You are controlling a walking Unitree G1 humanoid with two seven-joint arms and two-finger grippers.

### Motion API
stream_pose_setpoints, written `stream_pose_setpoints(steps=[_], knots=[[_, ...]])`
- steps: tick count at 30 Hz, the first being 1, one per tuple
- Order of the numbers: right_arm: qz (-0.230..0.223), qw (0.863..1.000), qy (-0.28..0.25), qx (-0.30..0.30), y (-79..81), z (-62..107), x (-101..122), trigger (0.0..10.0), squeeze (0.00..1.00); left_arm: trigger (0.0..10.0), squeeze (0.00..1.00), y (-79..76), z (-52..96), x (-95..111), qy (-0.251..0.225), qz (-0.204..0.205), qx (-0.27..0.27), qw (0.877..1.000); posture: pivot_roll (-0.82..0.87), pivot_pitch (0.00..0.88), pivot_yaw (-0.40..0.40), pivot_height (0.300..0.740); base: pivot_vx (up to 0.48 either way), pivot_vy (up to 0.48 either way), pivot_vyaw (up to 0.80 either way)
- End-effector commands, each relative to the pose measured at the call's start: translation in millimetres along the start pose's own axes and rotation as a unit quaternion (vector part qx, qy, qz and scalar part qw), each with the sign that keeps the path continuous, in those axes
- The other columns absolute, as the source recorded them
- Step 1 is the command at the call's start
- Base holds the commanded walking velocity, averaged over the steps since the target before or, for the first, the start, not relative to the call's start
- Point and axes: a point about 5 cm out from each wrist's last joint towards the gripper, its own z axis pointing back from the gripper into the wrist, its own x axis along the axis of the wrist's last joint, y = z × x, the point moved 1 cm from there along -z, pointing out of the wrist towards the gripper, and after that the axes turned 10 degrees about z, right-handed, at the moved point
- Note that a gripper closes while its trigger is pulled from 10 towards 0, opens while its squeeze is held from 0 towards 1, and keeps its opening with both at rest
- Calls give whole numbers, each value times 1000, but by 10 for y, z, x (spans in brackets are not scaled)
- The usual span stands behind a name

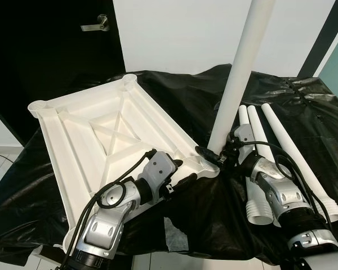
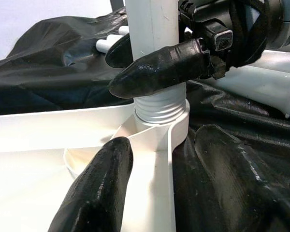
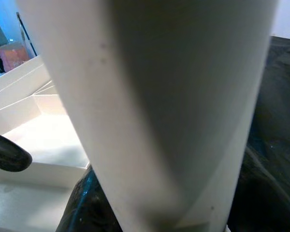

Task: Building children table

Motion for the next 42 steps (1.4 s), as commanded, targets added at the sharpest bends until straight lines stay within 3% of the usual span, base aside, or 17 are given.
stream_pose_setpoints(steps=[1, 2, 4, 5, 8, 10, 13, 15, 20, 22, 28, 37, 38, 42], knots=[[-8, 999, 36, -21, -1, 29, -125, 0, 0, 10000, 0, 73, 14, 13, -7, -7, 57, 998, 29, 0, -30, 740, 0, 0, 0], [-7, 998, 44, -33, -7, 30, -141, 3686, 0, 10000, 0, 76, 16, 14, -6, -7, 57, 998, 27, 0, -28, 740, 0, 0, 0], [-4, 998, 48, -44, -5, 30, -150, 3686, 0, 10000, 0, 79, 18, 16, -6, -7, 57, 998, 26, 0, -27, 740, 0, 0, 0], [-9, 997, 53, -62, 16, 25, -159, 10000, 0, 10000, 0, 87, 21, 13, -5, -7, 57, 998, 25, 0, -26, 740, 0, 0, 0], [-14, 996, 55, -76, 38, 20, -164, 10000, 0, 10000, 0, 91, 23, 11, -5, -8, 57, 998, 24, 0, -26, 740, 0, 0, 0], [-42, 987, 70, -136, 94, -8, -194, 10000, 0, 10000, 0, 91, 21, 16, -6, -9, 56, 998, 23, 0, -27, 740, 0, 0, 0], [-53, 982, 77, -166, 117, -20, -206, 10000, 0, 10000, 0, 87, 18, 19, -6, -8, 55, 998, 23, 0, -27, 740, 0, 0, 0], [-67, 966, 82, -234, 237, -52, -201, 10000, 0, 10000, 0, 77, 12, 18, -7, -9, 52, 999, 20, 0, -26, 740, 0, 0, 0], [-62, 956, 84, -275, 296, -56, -178, 10000, 0, 10000, 0, 72, 9, 16, -6, -9, 50, 999, 21, 0, -27, 740, 0, 0, 0], [-65, 944, 81, -314, 348, -60, -139, 10000, 0, 10000, 0, 70, 5, 19, -7, -9, 49, 999, 22, 0, -28, 740, 0, 0, 0], [-90, 938, 72, -328, 428, -100, -80, 10000, 0, 10000, 0, 72, 3, 15, -6, -10, 48, 999, 15, 0, -21, 740, 0, 0, 0], [-78, 933, 84, -342, 465, -80, -62, 10000, 0, 10000, 0, 73, 7, 15, -4, -13, 44, 999, 12, 0, -17, 740, 0, 0, 0], [-74, 933, 85, -342, 457, -69, -63, 10000, 1000, 10000, 0, 71, 6, 16, -4, -13, 44, 999, 12, 0, -18, 740, 0, 0, 0], [-66, 939, 78, -329, 428, -45, -47, 10000, 1000, 10000, 0, 57, 5, 17, -5, -12, 43, 999, 13, 0, -20, 740, 0, 0, 0]])
